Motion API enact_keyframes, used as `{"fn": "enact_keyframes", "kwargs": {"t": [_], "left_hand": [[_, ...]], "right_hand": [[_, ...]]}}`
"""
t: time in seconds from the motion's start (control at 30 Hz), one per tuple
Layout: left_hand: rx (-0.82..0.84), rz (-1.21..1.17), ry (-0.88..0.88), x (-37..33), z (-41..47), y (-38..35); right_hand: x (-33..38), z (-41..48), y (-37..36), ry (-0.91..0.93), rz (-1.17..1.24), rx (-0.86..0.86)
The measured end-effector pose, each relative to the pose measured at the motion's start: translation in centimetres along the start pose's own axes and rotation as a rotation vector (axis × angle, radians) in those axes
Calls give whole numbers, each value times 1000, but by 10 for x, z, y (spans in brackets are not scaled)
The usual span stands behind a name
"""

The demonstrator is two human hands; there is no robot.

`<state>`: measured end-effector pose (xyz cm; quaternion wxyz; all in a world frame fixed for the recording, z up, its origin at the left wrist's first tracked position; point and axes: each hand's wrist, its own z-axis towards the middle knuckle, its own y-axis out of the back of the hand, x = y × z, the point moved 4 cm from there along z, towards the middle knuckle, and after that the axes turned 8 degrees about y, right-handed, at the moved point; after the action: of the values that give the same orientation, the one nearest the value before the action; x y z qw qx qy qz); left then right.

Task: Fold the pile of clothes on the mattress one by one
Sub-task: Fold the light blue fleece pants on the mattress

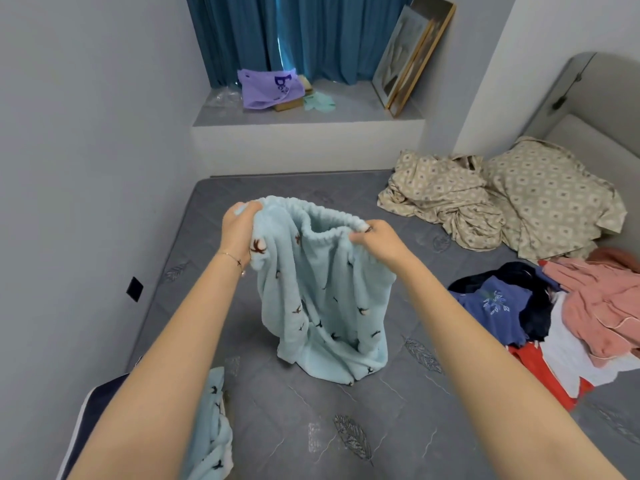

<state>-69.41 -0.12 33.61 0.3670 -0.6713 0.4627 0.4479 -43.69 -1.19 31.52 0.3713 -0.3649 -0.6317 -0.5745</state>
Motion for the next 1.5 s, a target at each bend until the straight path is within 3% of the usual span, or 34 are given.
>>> {"fn": "enact_keyframes", "kwargs": {"t": [0.13, 0.3, 0.4, 0.53, 0.67, 0.73, 0.83, 0.9, 1.0, 1.07, 1.2, 1.27, 1.33, 1.4, 1.5], "left_hand": [[59, 258, -102, 23, -11, -15], [276, 527, 114, 68, -23, -42], [427, 569, 206, 77, -32, -52], [425, 612, 157, 84, -26, -50], [433, 471, 152, 89, -20, -50], [434, 439, 112, 87, -19, -51], [414, 320, 115, 79, -18, -50], [411, 244, 130, 71, -17, -47], [399, 241, 76, 57, -13, -40], [336, 360, -21, 48, -8, -33], [134, 1098, -271, 41, 7, -24], [216, 1327, -233, 51, 9, -27], [449, 1425, -306, 69, 4, -39], [646, 1376, -372, 86, -6, -50], [674, 1272, -370, 98, -9, -57]], "right_hand": [[-15, -1, -13, -320, 428, -96], [-29, -8, -37, -437, 646, -100], [-37, -15, -44, -449, 579, -45], [-39, -24, -40, -424, 423, 78], [-34, -28, -41, -129, 59, 292], [-40, -28, -39, -46, -191, 214], [-43, -32, -31, -93, -471, 20], [-44, -33, -31, -34, -578, -39], [-45, -33, -31, 71, -539, -91], [-51, -29, -29, 76, -543, -78], [-53, -20, -28, 72, -448, 24], [-51, -20, -30, 68, -332, 82], [-45, -22, -34, 85, -206, 152], [-42, -22, -37, 104, -172, 240], [-41, -23, -41, 106, -228, 338]]}}
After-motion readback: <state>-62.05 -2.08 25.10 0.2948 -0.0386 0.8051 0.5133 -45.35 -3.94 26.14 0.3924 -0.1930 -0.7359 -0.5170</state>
